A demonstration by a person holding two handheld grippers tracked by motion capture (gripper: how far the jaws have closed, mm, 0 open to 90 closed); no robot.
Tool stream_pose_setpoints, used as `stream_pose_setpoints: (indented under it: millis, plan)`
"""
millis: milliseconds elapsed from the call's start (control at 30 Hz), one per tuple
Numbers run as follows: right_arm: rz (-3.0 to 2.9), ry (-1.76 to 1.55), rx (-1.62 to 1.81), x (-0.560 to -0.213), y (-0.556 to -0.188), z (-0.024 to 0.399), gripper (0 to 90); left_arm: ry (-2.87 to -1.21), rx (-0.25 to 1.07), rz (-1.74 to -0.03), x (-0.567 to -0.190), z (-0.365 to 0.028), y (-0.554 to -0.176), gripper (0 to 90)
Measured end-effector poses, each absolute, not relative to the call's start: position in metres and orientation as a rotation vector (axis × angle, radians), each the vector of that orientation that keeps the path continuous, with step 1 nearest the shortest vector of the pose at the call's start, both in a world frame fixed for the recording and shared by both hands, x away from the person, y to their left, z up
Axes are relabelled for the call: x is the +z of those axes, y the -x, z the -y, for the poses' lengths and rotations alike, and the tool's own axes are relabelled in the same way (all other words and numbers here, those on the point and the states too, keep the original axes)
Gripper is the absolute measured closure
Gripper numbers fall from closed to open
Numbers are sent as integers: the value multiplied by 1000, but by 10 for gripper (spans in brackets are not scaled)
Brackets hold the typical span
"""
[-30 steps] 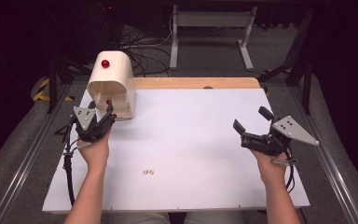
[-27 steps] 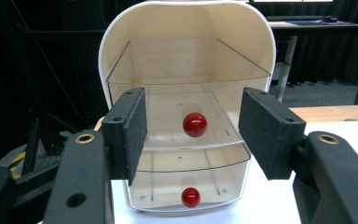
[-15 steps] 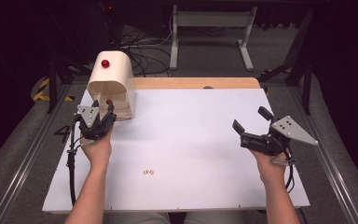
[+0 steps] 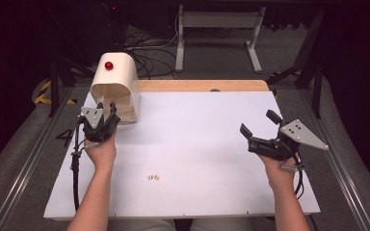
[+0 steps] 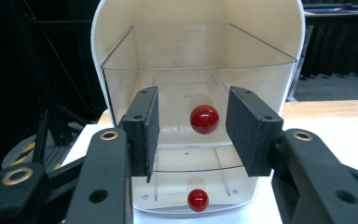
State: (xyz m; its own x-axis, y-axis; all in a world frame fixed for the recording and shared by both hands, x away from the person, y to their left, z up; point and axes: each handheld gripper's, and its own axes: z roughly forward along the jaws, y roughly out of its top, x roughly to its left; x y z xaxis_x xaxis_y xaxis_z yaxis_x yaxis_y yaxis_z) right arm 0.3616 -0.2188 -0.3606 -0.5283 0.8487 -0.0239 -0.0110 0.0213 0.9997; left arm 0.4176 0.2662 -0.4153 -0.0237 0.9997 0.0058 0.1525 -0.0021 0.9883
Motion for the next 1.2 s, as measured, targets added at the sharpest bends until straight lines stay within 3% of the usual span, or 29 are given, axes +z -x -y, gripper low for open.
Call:
stream_pose_setpoints:
  millis: [1200]
  plan:
    - [-1601, -874, 1597, -360, -360, 221, 28, -1323, 1171, -1337, -421, -259, -431, 723]
